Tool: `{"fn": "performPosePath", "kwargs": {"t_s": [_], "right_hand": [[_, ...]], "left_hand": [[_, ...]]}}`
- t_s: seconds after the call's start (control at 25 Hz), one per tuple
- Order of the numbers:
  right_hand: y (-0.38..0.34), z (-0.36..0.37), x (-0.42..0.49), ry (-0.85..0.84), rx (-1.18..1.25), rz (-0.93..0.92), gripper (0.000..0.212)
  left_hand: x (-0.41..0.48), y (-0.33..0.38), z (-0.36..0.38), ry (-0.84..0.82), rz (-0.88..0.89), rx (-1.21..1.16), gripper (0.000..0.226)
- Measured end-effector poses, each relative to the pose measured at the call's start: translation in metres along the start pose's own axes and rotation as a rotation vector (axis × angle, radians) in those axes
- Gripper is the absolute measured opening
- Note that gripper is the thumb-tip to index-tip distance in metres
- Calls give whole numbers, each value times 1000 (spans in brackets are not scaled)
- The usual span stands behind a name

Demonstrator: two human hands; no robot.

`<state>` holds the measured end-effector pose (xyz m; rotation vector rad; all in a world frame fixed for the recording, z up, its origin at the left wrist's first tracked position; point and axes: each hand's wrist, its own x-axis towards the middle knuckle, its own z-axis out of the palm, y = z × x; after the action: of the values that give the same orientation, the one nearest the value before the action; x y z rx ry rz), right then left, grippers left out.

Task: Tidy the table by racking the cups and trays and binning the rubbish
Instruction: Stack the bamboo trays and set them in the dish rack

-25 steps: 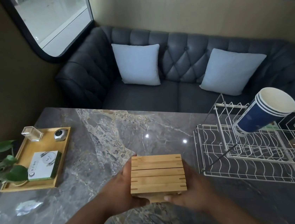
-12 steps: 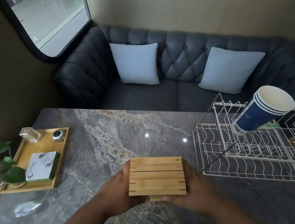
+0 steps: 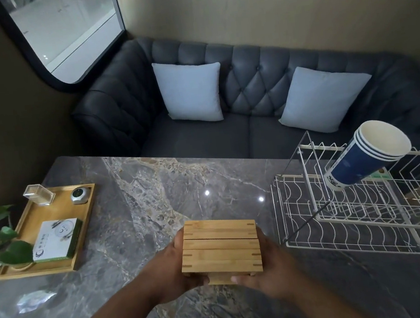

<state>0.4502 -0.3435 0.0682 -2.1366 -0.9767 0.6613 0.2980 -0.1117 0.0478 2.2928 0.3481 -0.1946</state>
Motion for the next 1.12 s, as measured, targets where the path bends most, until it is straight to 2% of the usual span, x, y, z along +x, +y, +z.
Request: {"fn": "performPosePath", "kwargs": {"t_s": [0.16, 0.44, 0.64, 0.76, 0.88, 1.04, 1.12], "right_hand": [[-1, -3, 7, 29, 122, 7, 99], [-27, -13, 31, -37, 443, 83, 88], [-47, 1, 58, -78, 677, 192, 74], [-57, 12, 72, -141, 796, 203, 55], [-64, 21, 87, -104, 937, 332, 62], [-73, 38, 96, -129, 972, 434, 62], [-76, 55, 86, -120, 979, 525, 72]], "left_hand": [[0, -4, -13, 1, -31, -163, 107], [10, 4, -49, -114, -73, -713, 96], [1, -2, -63, -14, -148, -870, 81], [-12, -18, -64, -92, -210, -910, 84], [-25, -35, -62, -207, -268, -983, 88], [-29, -39, -61, -212, -283, -1186, 68], [-29, -40, -61, -218, -343, -1291, 66]]}}
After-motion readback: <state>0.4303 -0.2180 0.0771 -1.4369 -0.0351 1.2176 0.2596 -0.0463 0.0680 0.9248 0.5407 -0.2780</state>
